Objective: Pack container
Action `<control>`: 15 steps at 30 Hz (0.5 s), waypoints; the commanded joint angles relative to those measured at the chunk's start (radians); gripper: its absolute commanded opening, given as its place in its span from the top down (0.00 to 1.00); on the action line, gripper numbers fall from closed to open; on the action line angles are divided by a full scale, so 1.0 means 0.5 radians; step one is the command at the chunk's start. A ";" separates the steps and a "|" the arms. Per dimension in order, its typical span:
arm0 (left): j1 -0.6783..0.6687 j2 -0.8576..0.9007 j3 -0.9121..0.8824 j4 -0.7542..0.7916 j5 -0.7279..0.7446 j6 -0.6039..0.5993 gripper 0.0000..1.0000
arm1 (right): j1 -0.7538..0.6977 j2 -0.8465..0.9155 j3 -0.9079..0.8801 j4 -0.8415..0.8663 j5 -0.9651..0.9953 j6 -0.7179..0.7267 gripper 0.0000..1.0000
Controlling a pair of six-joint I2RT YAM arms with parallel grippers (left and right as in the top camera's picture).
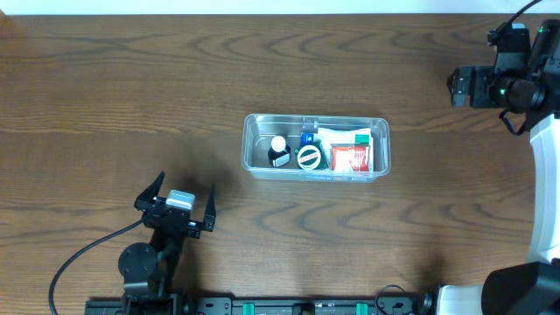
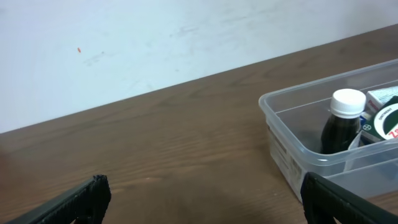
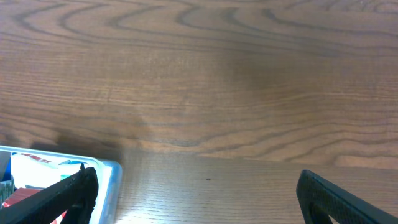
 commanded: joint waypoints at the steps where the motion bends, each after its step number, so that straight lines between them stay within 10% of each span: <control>1: -0.006 -0.019 -0.062 -0.017 -0.056 -0.033 0.02 | -0.001 -0.018 0.020 -0.002 -0.007 0.021 0.01; 15: -0.006 -0.018 -0.062 -0.043 -0.345 -0.038 0.02 | -0.001 -0.018 0.020 -0.002 -0.007 0.021 0.01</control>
